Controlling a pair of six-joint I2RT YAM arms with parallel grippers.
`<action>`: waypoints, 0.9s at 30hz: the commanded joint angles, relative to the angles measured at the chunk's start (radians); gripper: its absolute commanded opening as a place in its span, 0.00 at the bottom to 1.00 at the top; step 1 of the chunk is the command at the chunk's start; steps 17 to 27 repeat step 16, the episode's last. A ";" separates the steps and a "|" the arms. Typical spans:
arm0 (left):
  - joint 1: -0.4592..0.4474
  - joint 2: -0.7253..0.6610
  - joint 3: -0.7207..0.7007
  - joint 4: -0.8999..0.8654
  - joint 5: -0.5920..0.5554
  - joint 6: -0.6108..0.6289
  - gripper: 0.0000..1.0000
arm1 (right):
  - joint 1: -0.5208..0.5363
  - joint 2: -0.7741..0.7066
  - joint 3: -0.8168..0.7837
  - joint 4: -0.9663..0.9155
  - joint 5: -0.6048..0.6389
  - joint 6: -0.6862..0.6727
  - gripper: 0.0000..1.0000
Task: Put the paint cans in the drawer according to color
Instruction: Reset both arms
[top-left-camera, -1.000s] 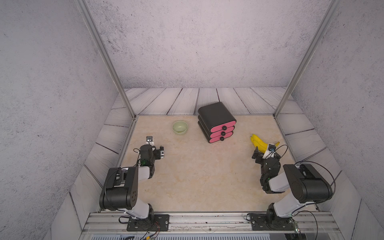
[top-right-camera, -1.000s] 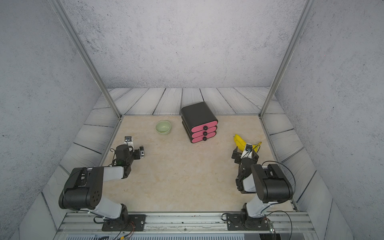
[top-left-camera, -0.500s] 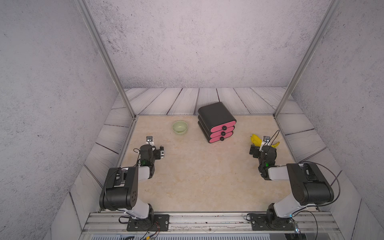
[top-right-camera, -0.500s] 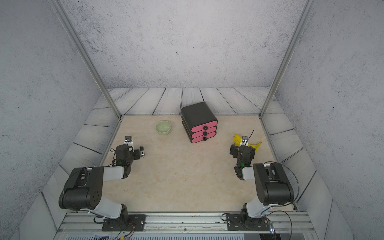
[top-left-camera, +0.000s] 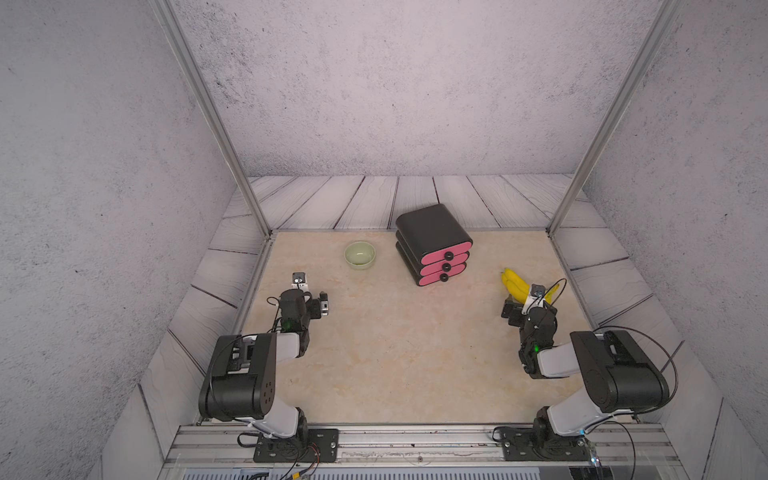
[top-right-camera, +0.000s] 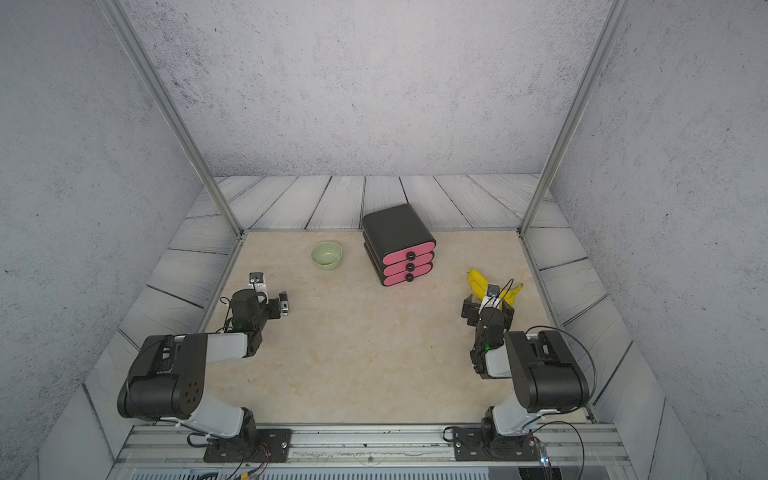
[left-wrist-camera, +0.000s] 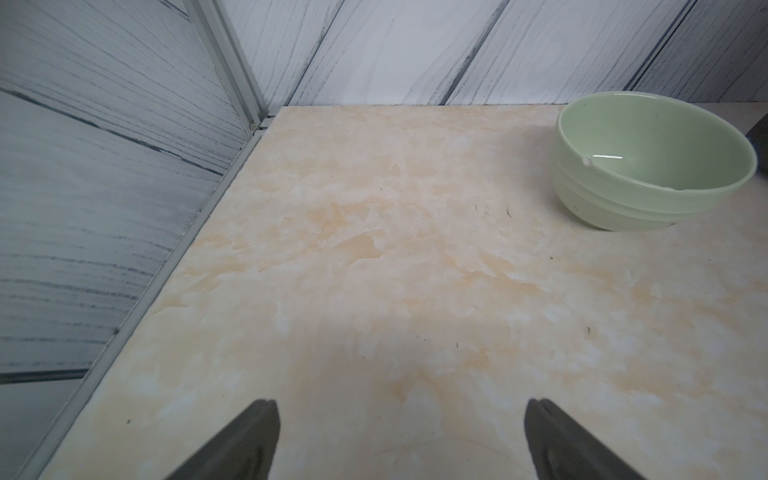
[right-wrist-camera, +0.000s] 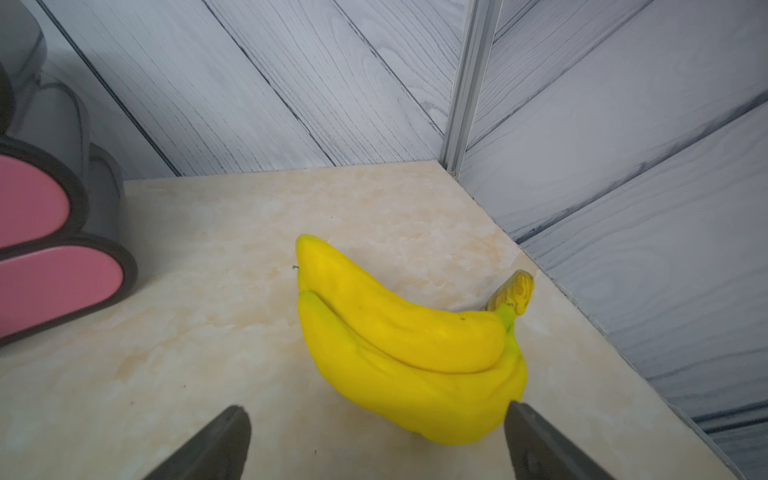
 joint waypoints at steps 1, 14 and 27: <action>0.000 -0.011 0.011 0.024 0.006 0.003 0.99 | 0.006 0.010 -0.022 0.089 0.021 -0.003 0.99; 0.001 -0.010 0.011 0.025 0.007 0.002 0.98 | 0.007 0.034 -0.031 0.141 0.006 -0.013 0.99; 0.000 -0.010 0.011 0.025 0.007 0.002 0.98 | 0.007 0.027 -0.028 0.125 0.007 -0.012 0.99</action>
